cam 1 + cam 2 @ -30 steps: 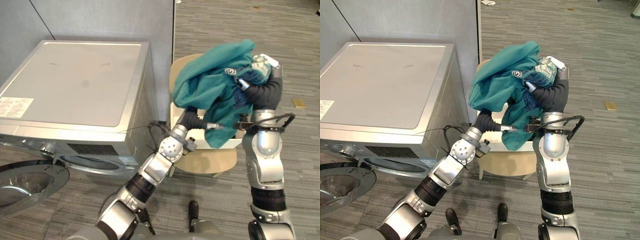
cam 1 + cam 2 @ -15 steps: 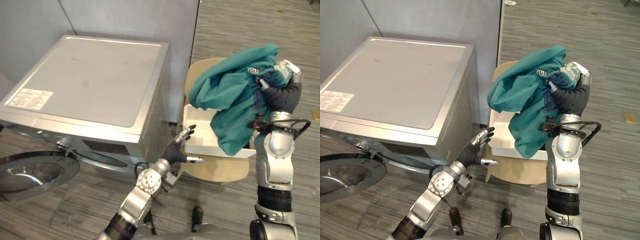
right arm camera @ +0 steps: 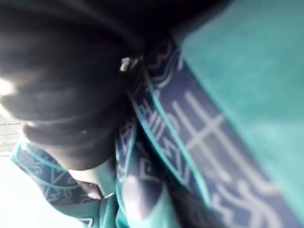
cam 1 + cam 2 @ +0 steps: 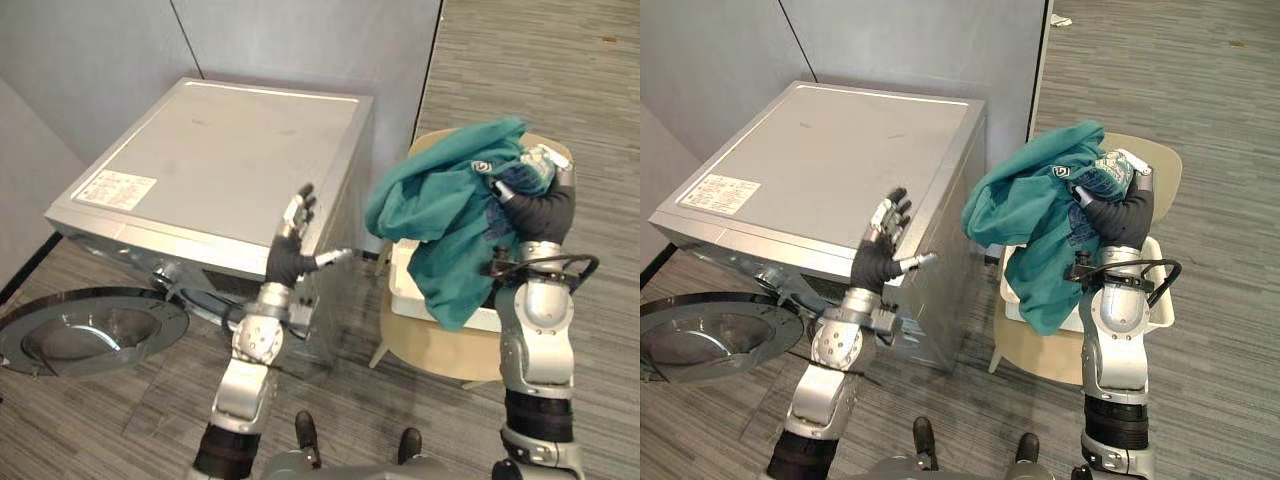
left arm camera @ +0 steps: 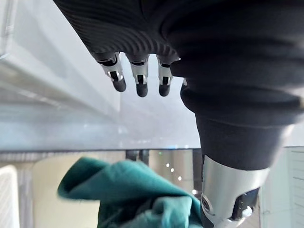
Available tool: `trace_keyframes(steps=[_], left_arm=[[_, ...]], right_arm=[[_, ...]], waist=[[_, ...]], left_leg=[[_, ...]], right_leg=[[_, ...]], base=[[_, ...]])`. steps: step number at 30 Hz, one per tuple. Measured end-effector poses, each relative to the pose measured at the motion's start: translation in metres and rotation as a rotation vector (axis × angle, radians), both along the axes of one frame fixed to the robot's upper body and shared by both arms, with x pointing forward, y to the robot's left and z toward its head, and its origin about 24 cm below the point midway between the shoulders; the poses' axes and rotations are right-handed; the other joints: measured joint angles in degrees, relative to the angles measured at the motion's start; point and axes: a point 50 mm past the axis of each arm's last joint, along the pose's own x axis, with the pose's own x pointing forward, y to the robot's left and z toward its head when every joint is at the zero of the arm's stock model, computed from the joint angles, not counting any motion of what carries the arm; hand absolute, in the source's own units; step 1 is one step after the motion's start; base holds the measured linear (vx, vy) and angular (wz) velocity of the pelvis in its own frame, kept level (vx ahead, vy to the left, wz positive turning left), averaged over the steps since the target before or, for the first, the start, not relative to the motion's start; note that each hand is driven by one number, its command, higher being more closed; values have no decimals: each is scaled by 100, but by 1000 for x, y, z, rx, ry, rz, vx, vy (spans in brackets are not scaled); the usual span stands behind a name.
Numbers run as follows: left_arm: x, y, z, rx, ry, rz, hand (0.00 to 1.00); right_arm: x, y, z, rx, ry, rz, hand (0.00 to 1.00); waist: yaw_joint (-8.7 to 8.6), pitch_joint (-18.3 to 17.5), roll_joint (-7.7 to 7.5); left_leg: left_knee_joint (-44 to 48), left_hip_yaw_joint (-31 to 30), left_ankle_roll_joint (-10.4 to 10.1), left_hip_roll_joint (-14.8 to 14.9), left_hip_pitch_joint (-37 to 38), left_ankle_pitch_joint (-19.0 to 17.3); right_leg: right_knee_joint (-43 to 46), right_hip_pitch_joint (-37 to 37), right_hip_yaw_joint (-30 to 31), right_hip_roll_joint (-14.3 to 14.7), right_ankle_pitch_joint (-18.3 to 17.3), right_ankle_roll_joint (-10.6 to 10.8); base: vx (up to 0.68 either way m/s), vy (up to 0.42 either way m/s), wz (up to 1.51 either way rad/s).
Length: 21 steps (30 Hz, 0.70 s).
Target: Pick up the laundry basket with both hands and put the clothes into the washing machine.
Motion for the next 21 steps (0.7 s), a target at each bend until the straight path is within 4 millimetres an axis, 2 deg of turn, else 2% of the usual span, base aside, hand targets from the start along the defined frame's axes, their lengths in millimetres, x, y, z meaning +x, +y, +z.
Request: trace_keyframes(steps=[4, 10, 12, 17, 21], left_arm=[[3, 1, 1, 63, -19, 43, 0], [14, 3, 7, 110, -45, 92, 0], [15, -1, 7, 125, -45, 54, 0], [17, -6, -7, 170, 20, -81, 0], [19, -17, -7, 186, 30, -178, 0]], right_arm=[[-2, 5, 2, 42, -24, 37, 100], [0, 16, 2, 60, -22, 138, 100], [0, 18, 2, 75, -26, 164, 100], [0, 24, 2, 81, -27, 229, 100], [1, 28, 2, 107, -29, 273, 100]], waist=[[-105, -18, -32], [-114, -16, -46], [-112, -18, -52], [-126, -37, -88], [-133, -42, -97]], left_leg=[[1, 26, 19, 0, 8, 15], [-2, 161, 15, 30, 86, 9], [-3, 183, 15, 44, 85, 9], [-3, 326, 14, 57, 79, 9], [-3, 338, 15, 62, 78, 10]], right_leg=[[-4, -8, 28, 3, 1, 0], [-5, -13, 176, 20, 5, -6], [-8, -32, 197, 32, 10, -12], [-104, -83, 325, 49, 74, -35], [-111, -89, 337, 57, 91, -47]], base=[[45, 11, -3], [15, 8, -12], [-11, 8, -8], [-3, 7, -15], [4, 4, -2]])
